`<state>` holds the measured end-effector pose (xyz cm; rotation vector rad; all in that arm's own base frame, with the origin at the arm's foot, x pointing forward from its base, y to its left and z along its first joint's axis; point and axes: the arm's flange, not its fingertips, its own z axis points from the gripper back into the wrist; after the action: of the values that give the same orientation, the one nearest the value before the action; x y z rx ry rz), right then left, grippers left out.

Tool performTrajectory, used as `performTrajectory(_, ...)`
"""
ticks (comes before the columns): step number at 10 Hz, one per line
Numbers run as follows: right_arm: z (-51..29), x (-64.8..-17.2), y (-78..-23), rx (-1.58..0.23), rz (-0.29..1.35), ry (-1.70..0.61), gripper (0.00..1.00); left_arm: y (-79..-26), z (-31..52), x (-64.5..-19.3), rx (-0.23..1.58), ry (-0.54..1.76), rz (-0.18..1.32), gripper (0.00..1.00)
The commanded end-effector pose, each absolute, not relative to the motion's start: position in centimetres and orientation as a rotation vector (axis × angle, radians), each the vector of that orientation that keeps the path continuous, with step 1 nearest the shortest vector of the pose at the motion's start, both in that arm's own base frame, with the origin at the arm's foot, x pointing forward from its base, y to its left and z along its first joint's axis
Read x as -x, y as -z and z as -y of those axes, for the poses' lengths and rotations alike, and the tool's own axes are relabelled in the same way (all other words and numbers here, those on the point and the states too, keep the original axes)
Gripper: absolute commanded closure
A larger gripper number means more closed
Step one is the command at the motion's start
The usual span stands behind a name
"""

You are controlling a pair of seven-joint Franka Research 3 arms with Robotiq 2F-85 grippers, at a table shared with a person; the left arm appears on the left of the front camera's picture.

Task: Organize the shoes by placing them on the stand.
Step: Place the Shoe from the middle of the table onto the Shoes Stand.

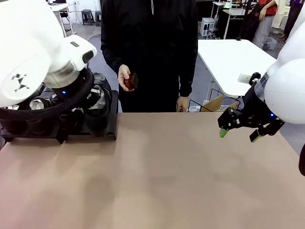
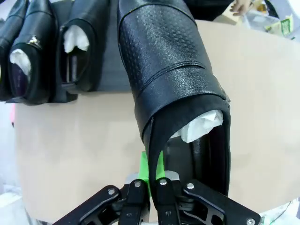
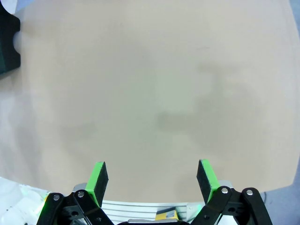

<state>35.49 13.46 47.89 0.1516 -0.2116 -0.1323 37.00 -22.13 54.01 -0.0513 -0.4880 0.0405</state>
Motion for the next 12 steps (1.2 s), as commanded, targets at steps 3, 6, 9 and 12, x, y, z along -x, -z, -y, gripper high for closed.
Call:
performTrajectory(3, -13.6, -35.8, -48.0, -0.162, 0.212, 0.134, 0.00, -53.8, 23.5, -36.3, 0.051, -0.022, 0.492, 1.00)
performTrajectory(6, -13.6, -35.8, -48.0, -0.162, 0.212, 0.134, 0.00, -49.8, 20.1, -42.6, -0.078, -0.037, 0.574, 1.00)
performTrajectory(9, -13.6, -35.8, -48.0, -0.162, 0.212, 0.134, 0.00, -45.1, 19.4, -48.1, -0.066, -0.019, 0.633, 1.00)
performTrajectory(12, -13.6, -35.8, -48.0, -0.162, 0.212, 0.134, 0.00, -43.0, 19.6, -50.5, -0.072, -0.047, 0.714, 1.00)
